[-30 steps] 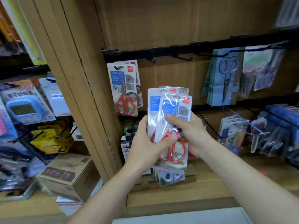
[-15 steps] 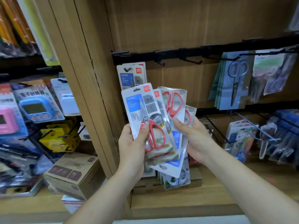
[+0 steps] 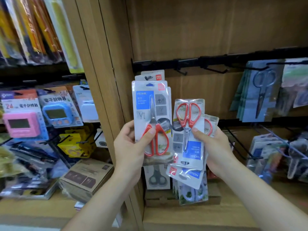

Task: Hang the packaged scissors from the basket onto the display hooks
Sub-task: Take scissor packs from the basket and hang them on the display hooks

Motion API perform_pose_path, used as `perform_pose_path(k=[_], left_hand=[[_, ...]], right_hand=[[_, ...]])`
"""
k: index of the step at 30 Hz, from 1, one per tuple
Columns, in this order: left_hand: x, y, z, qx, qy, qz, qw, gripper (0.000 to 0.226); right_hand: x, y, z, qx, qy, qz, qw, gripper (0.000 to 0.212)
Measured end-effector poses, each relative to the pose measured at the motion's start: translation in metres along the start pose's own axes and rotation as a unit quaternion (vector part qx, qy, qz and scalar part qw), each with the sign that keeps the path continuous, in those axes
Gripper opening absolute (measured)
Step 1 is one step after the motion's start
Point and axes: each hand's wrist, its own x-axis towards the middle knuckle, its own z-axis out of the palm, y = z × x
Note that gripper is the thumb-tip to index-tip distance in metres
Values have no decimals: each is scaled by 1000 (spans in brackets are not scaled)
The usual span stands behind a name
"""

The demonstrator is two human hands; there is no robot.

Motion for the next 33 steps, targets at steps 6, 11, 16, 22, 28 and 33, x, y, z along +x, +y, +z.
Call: perform_pose_path(k=[6,11,16,22,28,33], left_hand=[[9,7,5,-12,6,-10,1000,41],[9,4,7,-23,20,-30,999,39],[11,-2,2,-17,39,-54,998,33],[-3,-25,-7,35,-18,-71,997,31],[-32,-62,-26,151,-117,-137,972,29],[-28,-61,-34,231,-146,-94,957,14]], right_hand=[[1,2,0,-6,5,9,1000,31],[-1,0,1,-15,1,12,1000,29],[-1,-1,-1,-20,9,8,1000,26],[1,-10,-10,-39,29,-13,999,31],[2,-17,-31,-74,55,-17,996,28],[6,-15,-39,-82,73,-7,994,25]])
